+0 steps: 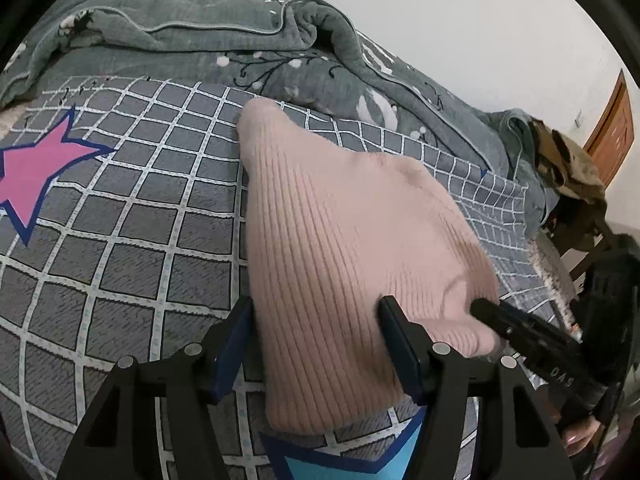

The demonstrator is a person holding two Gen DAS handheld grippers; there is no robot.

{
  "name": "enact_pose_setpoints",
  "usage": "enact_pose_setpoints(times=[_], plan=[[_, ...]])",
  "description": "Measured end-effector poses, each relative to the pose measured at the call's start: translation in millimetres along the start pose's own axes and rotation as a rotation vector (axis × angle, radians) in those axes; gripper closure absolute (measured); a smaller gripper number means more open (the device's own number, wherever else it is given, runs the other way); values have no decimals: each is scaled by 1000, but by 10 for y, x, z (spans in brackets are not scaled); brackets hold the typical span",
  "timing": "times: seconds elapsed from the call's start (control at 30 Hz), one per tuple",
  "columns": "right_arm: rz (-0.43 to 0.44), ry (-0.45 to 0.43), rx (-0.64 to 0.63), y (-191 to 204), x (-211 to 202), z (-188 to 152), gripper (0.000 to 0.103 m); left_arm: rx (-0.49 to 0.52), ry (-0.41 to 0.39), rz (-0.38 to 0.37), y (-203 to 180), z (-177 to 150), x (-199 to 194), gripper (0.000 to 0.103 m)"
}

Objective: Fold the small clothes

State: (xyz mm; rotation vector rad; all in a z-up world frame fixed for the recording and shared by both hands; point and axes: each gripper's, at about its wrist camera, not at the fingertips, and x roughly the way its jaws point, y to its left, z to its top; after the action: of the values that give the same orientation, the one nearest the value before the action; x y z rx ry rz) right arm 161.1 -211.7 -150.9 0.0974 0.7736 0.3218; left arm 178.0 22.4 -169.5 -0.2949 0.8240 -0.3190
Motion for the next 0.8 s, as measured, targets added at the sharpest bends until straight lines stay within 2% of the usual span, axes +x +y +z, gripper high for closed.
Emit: enact_pose_setpoints(times=[0.2, 0.47, 0.8], plan=[[-26, -16, -31, 63, -47, -13, 66, 32, -16, 42, -53, -32, -40, 41], [-1, -42, -15, 42, -108, -5, 66, 49, -21, 58, -54, -42, -74, 41], [-25, -4, -17, -1, 0, -25, 65, 74, -25, 77, -75, -68, -99, 41]])
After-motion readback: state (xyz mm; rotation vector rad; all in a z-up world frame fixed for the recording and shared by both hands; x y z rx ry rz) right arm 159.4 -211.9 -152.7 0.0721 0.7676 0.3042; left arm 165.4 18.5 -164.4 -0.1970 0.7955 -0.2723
